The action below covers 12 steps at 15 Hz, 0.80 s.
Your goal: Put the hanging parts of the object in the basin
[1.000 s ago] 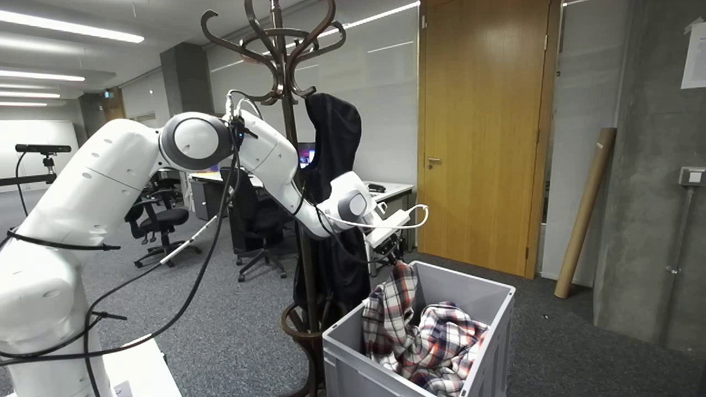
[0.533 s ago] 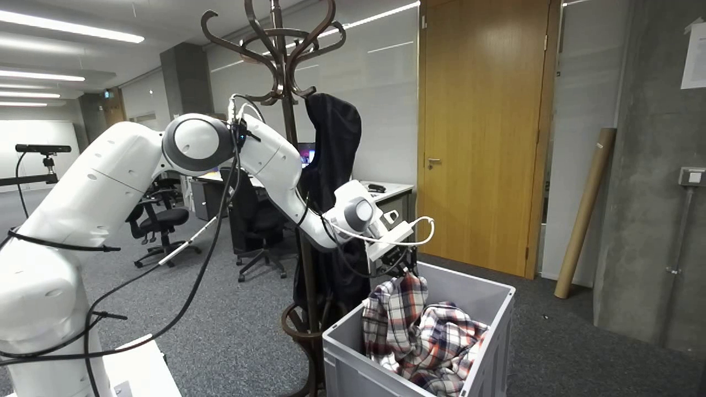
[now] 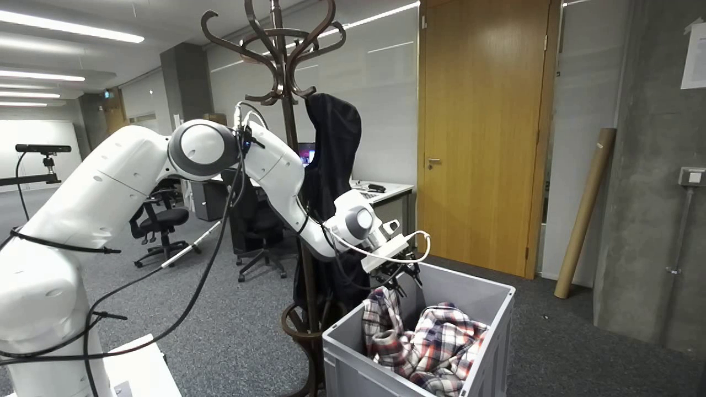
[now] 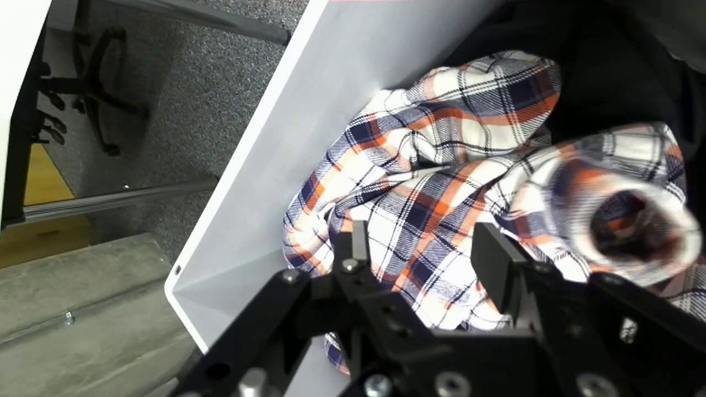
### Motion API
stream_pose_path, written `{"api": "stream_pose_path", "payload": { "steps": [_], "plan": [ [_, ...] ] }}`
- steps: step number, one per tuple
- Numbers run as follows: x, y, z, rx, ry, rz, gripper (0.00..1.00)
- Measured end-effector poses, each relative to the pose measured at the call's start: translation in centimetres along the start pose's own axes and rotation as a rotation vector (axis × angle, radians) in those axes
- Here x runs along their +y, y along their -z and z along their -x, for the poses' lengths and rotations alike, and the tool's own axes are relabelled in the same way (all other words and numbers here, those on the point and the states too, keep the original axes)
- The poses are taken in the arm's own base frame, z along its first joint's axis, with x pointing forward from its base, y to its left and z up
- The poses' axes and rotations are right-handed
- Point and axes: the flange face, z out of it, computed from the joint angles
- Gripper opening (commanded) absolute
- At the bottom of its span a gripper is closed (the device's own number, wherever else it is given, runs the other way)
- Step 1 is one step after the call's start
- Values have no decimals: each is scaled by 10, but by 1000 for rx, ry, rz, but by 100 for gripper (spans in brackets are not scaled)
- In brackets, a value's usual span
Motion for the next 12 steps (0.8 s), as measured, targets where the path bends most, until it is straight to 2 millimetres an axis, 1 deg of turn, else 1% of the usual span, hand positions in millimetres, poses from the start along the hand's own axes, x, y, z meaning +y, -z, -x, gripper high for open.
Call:
{"api": "stream_pose_path", "payload": {
  "steps": [1,2,5,8,12],
  "plan": [
    [-2,1,-4,6,-1,-2,95],
    [-5,4,-9,16,0,-5,99],
    [-14,16,-32,53,15,-17,100],
    [-26,45,-66,121,60,-22,100],
    [-48,94,-117,227,202,-12,100]
  ]
}}
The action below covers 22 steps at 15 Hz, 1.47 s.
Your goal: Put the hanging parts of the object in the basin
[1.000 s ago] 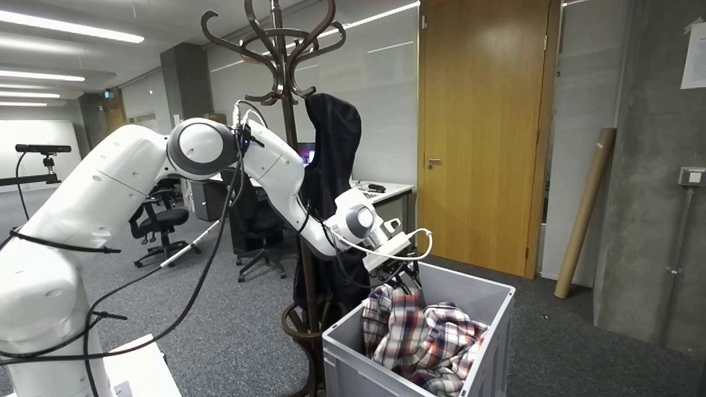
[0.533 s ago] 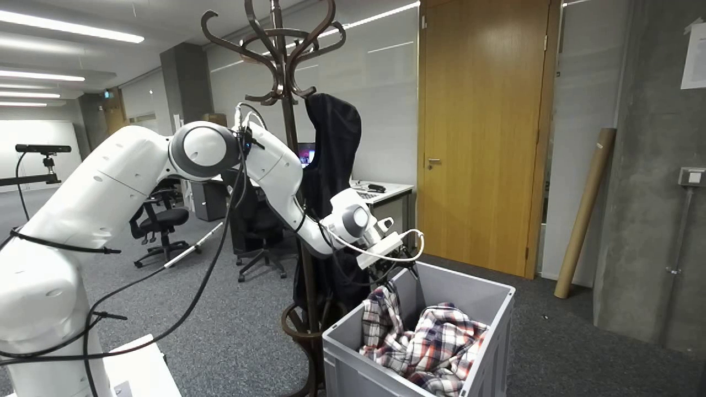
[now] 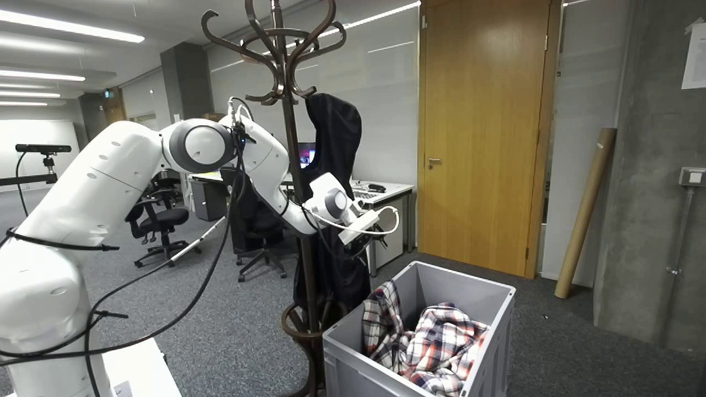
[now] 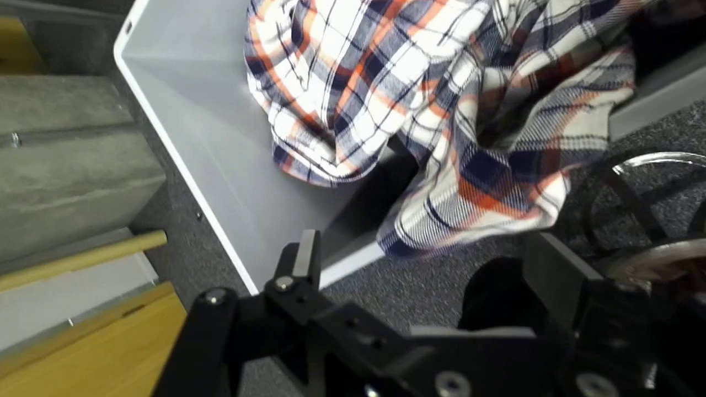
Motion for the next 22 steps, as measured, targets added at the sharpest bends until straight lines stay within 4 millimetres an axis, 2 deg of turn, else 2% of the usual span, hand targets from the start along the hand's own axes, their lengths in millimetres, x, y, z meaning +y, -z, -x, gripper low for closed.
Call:
{"api": "stream_pose_path", "payload": {
  "steps": [3,7,12,22],
  "plan": [
    [-13,18,-42,76,127,-6,100],
    [-27,22,-69,150,284,-37,100],
    [-40,-9,-71,205,418,-105,100],
    [-58,-79,-61,191,530,-183,100]
  ]
}}
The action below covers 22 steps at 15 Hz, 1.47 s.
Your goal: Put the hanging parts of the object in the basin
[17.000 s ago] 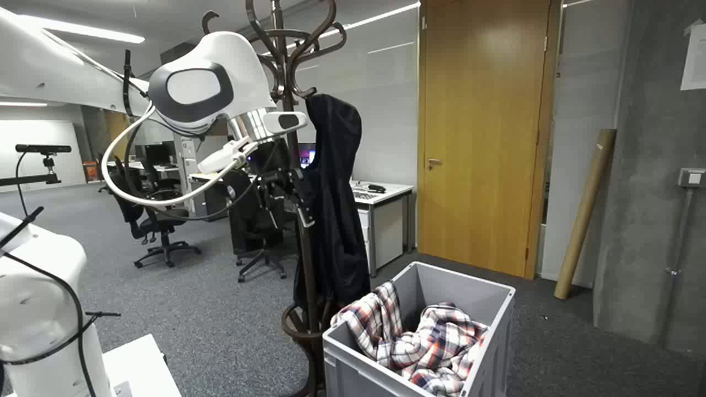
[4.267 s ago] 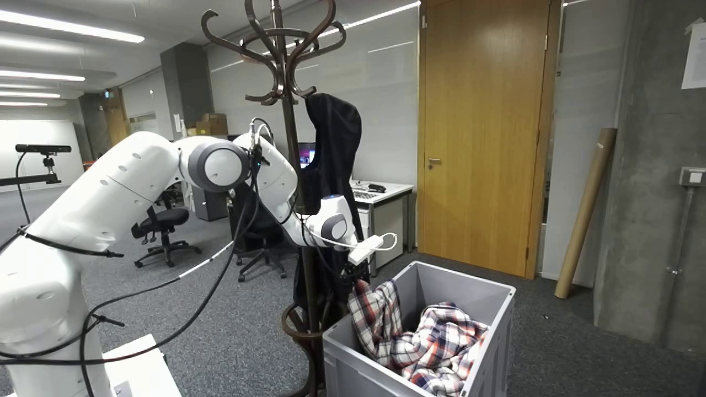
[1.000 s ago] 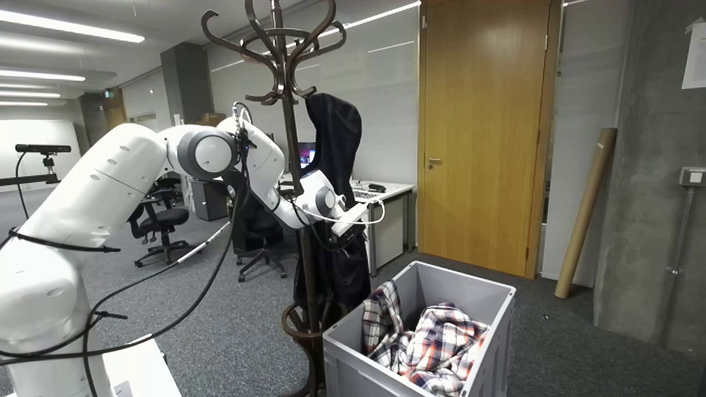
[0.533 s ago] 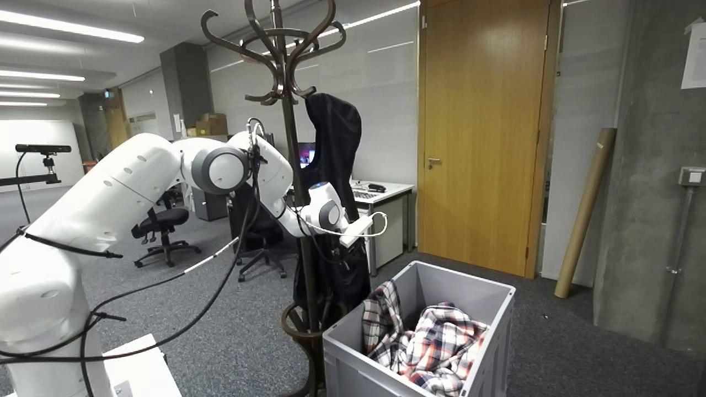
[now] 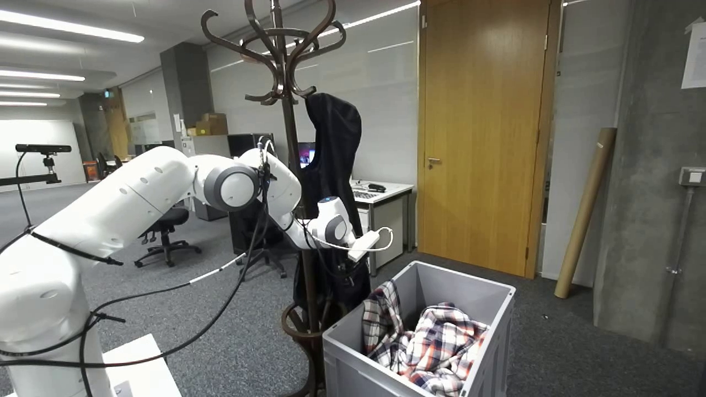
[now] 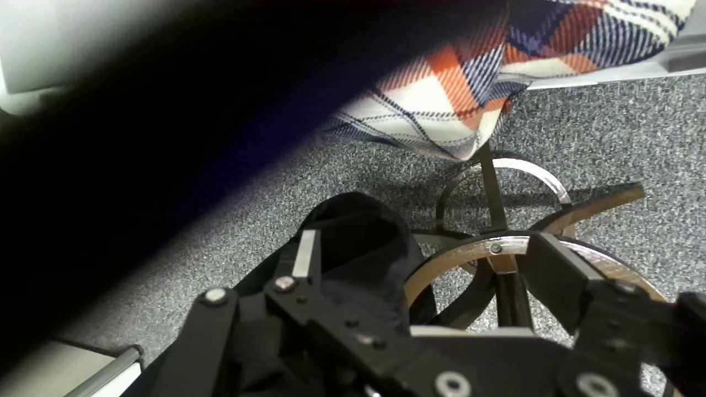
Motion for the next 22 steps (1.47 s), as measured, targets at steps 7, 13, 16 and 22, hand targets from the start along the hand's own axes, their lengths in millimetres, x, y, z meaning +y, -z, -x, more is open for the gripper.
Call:
{"api": "stream_pose_path", "payload": {
  "steps": [7,13,16,22],
  "plan": [
    [-14,-26,6,-20,49,-92,100],
    [-24,-39,21,-53,90,-153,100],
    [-27,-41,24,-62,119,-185,100],
    [-30,-47,26,-75,137,-195,100]
  ]
}}
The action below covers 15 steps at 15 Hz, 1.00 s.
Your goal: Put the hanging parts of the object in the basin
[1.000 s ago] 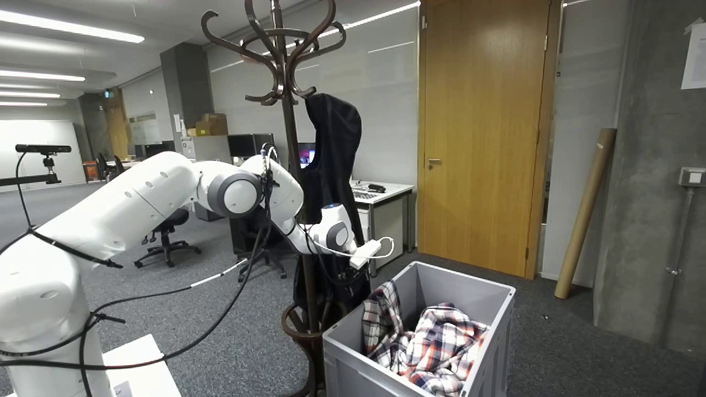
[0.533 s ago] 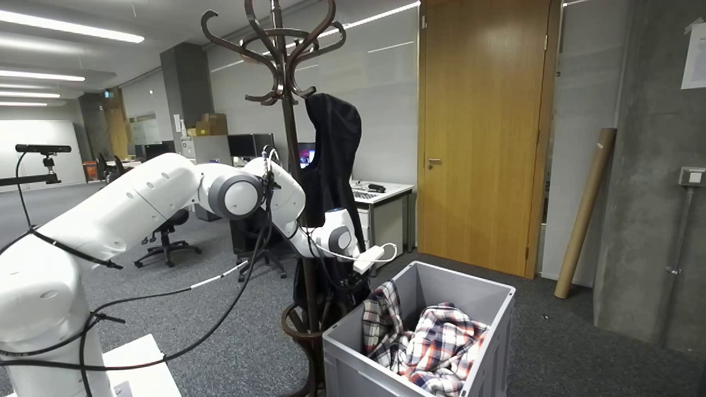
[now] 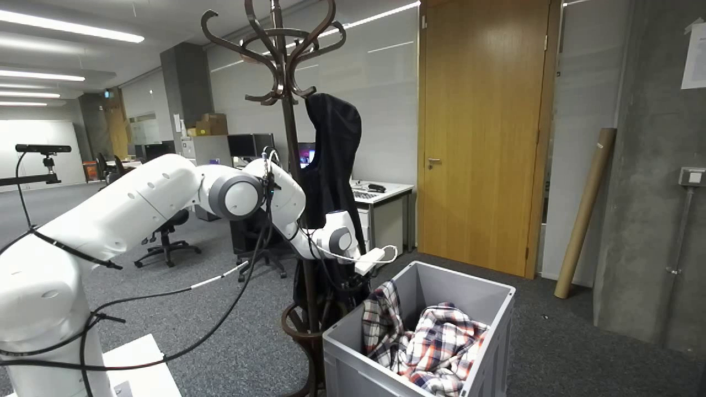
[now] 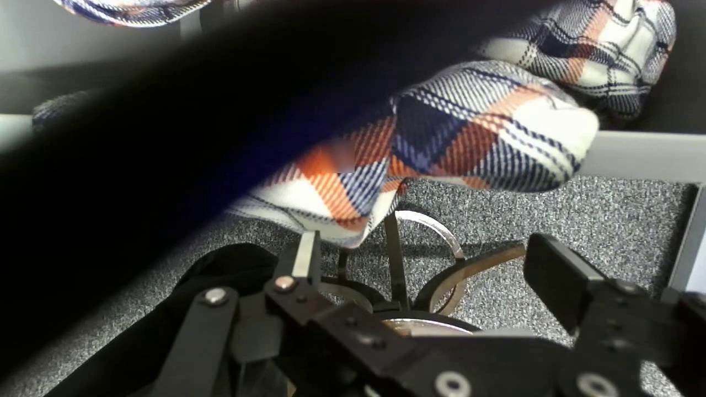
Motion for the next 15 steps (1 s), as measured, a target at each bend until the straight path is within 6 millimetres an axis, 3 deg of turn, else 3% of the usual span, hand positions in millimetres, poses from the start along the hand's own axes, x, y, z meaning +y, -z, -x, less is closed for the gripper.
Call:
{"api": "stream_pose_path", "payload": {
  "steps": [5,6,7,15],
  "plan": [
    [6,-13,-1,-27,14,33,100],
    [8,-16,-1,-33,18,46,92],
    [9,-19,-2,-38,22,57,74],
    [14,-30,-6,-48,27,81,14]
  ]
}}
